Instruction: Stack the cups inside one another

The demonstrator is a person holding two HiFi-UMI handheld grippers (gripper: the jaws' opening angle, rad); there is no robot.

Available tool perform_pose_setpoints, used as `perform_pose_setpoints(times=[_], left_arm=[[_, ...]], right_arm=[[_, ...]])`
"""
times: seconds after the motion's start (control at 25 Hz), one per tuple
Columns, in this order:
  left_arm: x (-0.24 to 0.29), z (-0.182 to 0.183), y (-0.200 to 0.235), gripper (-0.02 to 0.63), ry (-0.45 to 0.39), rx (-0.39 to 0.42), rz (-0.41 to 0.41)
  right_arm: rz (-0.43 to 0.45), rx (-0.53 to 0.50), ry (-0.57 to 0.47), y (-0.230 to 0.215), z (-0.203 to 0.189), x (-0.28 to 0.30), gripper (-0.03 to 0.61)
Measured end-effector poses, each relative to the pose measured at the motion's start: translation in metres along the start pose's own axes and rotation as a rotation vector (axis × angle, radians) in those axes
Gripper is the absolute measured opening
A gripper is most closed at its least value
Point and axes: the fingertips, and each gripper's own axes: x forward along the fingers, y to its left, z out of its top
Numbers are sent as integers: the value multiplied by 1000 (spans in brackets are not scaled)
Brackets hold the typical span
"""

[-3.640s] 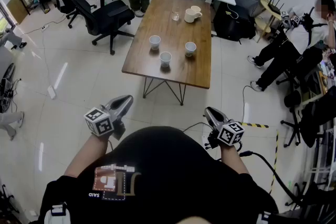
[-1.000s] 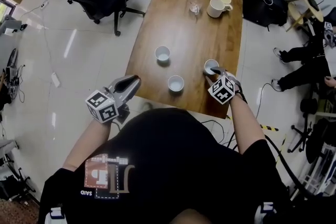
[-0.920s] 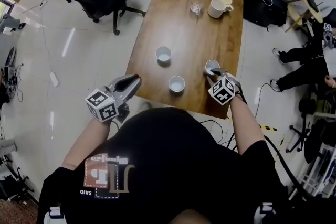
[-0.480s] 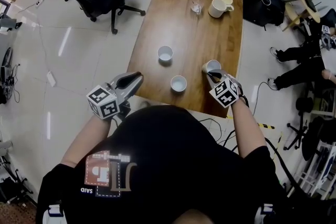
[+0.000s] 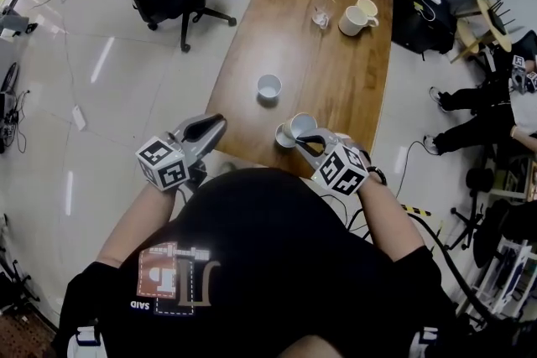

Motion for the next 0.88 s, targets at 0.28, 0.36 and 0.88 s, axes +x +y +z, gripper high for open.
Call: perform_pose_setpoints(times=[0.28,0.36,0.88], left_arm=[[-21,-5,12,28,-13,-12,45],[-27,-7,17,28,-20,-20,62],[-77,-7,44,26,-64,-57,146]], right_arm=[[62,-10,73,11,-11,44,46],[92,-10,89,13,-14,51,102],[-115,-26,36,-96,45,99,135]])
